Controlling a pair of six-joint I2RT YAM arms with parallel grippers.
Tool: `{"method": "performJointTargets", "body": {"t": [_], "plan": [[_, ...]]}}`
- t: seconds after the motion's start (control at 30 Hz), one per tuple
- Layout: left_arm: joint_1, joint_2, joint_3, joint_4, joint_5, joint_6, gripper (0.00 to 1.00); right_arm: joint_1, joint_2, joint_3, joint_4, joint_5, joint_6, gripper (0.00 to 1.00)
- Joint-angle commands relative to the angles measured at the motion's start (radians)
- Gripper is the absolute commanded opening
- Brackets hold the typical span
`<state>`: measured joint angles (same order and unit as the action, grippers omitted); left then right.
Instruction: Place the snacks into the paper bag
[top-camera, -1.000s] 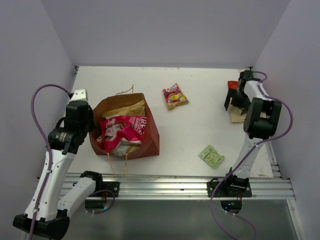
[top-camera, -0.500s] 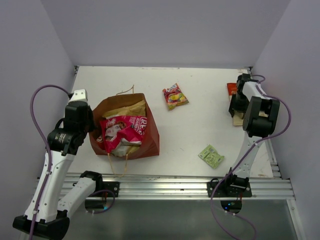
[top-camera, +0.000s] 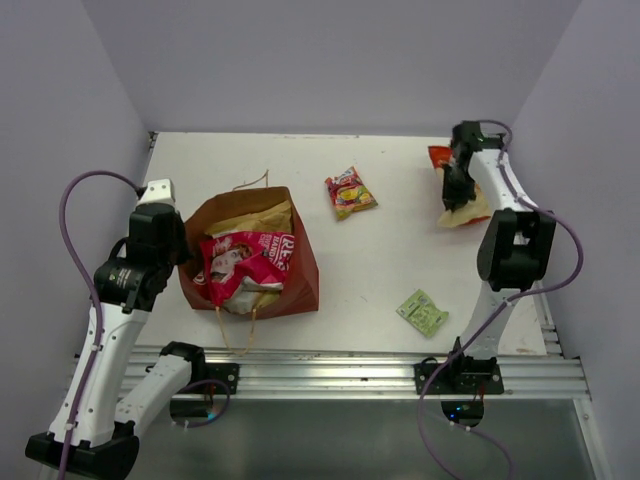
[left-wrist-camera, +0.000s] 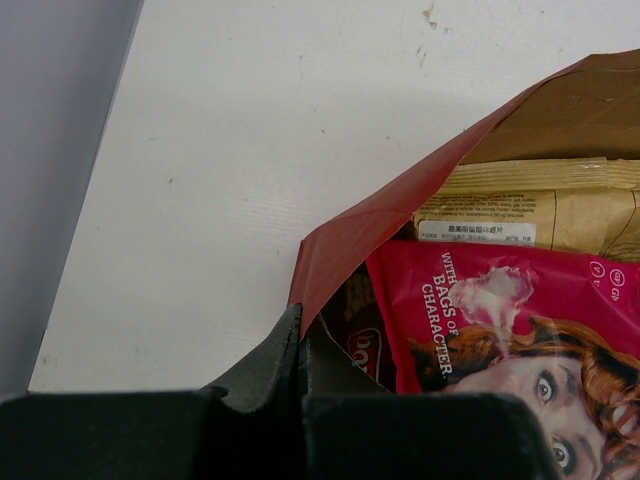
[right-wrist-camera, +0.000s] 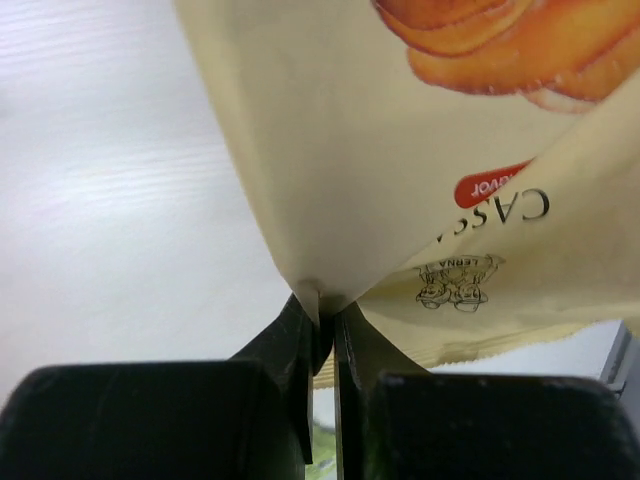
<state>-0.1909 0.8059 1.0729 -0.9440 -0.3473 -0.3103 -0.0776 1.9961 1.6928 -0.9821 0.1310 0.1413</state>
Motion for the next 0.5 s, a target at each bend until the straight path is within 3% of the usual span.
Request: {"method": "performJointTargets", "body": {"t": [0.0,0.1,0.23,0.33,0.47], "plan": [[-0.001,-0.01,0.012,0.1,-0.007,0.022,0.0,0.36,-0.209,0.292,-0.096,-0.164,-0.062,0.0],[-0.001,-0.01,0.009,0.1,-0.001,0.022,0.0,0.498,-0.192,0.558,-0.144,-0.322,-0.008,0.0],[-0.001,-0.008,0.012,0.1,0.011,0.019,0.0,0.662,-0.126,0.775,-0.15,-0.487,0.087,0.0],[-0.001,-0.01,0.016,0.099,0.021,0.016,0.0,0.734,-0.102,0.771,-0.11,-0.59,0.15,0.0],[-0.001,-0.019,0.018,0.097,0.025,0.013,0.0,0.843,-0.115,0.592,-0.102,-0.558,0.127,0.0]]}}
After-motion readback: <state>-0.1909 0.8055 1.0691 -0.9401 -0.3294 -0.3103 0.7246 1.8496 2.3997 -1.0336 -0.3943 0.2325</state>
